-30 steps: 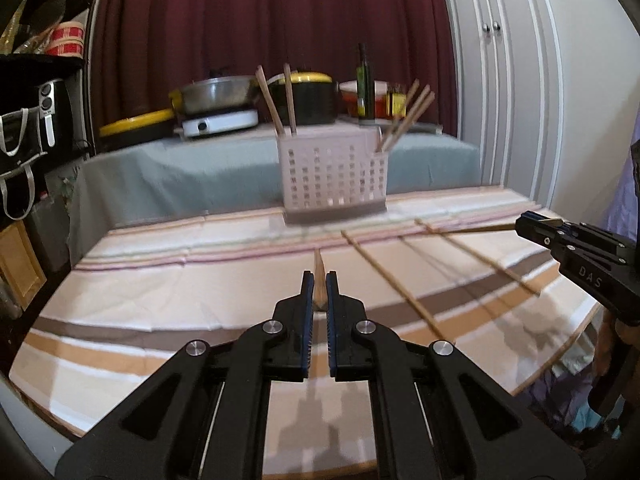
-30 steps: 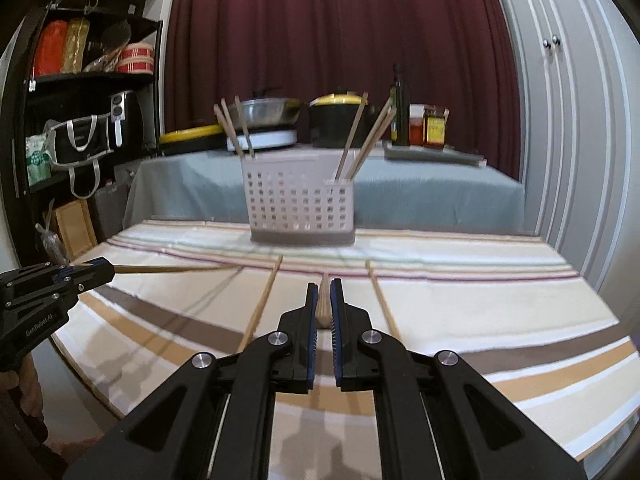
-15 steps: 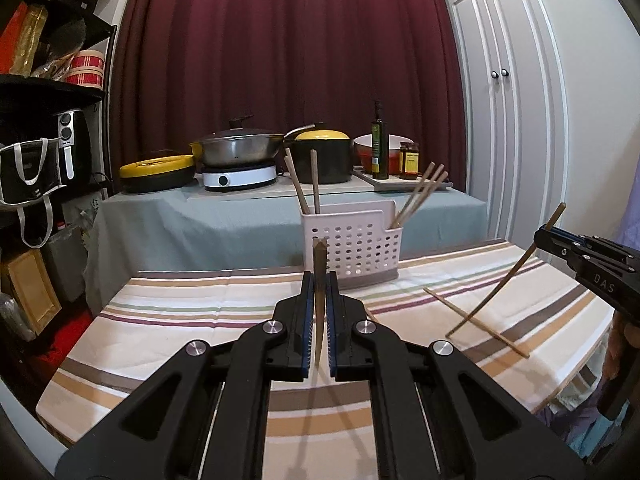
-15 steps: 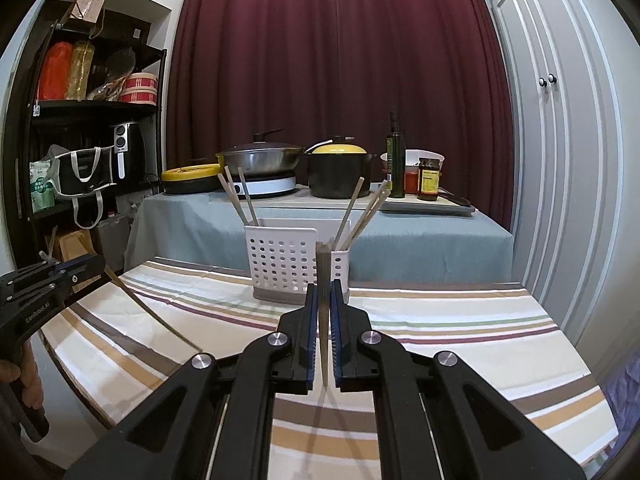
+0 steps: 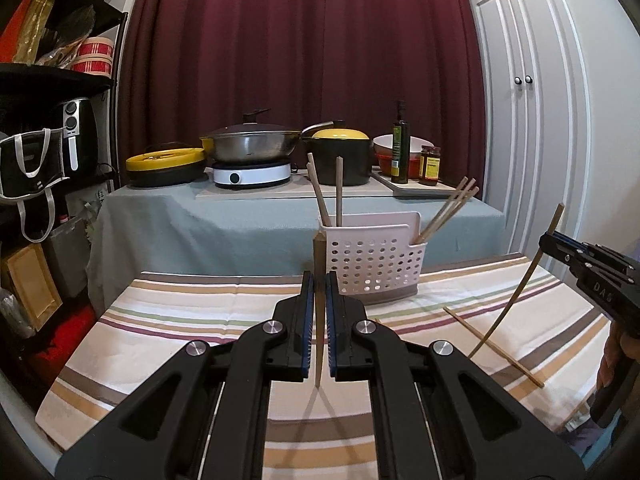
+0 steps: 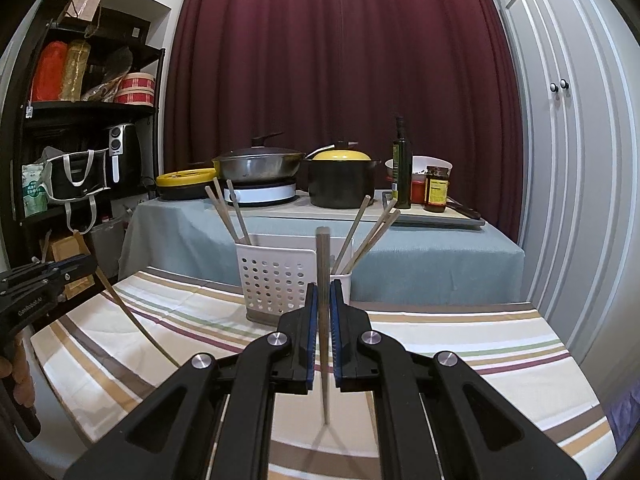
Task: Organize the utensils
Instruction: 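Lift the chopstick upright over the holder with the left gripper while the right gripper does likewise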
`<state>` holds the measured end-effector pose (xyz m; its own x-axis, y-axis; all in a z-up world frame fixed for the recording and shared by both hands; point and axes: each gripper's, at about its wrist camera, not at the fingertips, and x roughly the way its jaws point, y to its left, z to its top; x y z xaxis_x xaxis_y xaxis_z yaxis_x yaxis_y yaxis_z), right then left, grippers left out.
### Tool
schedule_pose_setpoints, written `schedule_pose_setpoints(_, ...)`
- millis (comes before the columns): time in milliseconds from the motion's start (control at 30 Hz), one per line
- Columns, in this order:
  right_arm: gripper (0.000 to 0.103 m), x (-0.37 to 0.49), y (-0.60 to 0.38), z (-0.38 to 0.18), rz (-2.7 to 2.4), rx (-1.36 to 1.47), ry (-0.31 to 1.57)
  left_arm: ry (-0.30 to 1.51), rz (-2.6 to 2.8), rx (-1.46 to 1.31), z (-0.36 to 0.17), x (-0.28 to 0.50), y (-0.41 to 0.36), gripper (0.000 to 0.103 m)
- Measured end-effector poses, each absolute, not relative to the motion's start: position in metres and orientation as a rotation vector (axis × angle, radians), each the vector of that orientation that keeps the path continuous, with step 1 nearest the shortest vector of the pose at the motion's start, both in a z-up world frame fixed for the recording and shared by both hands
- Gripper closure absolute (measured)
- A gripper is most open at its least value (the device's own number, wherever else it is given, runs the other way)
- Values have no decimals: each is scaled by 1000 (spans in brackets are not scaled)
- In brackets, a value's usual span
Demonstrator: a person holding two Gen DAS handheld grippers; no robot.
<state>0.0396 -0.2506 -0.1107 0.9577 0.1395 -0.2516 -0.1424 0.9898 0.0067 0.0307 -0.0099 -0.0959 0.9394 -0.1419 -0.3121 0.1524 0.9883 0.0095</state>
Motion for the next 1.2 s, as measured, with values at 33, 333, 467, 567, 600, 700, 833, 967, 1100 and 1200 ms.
schedule_pose_setpoints(33, 96, 42, -250, -110, 144, -11, 253, 317, -150, 34, -95, 33, -10, 97)
schedule_pose_setpoints(333, 96, 55, -251, -97, 165, 12, 249, 331, -169, -4, -79, 50, -6, 97)
schedule_pose_setpoints(467, 96, 60, -253, -83, 173, 16, 221, 307, -179, -14, -60, 60, -7, 97)
schedule_pose_setpoints(567, 96, 64, -252, -71, 181, 16, 195, 287, -191, -23, -44, 68, -10, 97)
schedule_pose_setpoints(600, 96, 65, -252, -67, 181, 15, 184, 278, -196, -26, -38, 71, -12, 97)
schedule_pose_setpoints(700, 96, 71, -251, -54, 186, 14, 149, 241, -207, -20, -24, 78, -18, 97)
schedule_pose_setpoints(833, 96, 80, -251, -35, 197, 16, 98, 194, -222, -11, -5, 88, -26, 97)
schedule_pose_setpoints(967, 96, 89, -253, -23, 208, 22, 62, 155, -234, -8, 11, 100, -35, 97)
schedule_pose_setpoints(1100, 96, 101, -255, -13, 219, 33, 37, 134, -243, -18, 24, 115, -39, 97)
schedule_pose_setpoints(1200, 96, 108, -255, -5, 221, 36, 18, 126, -244, -29, 31, 127, -40, 97)
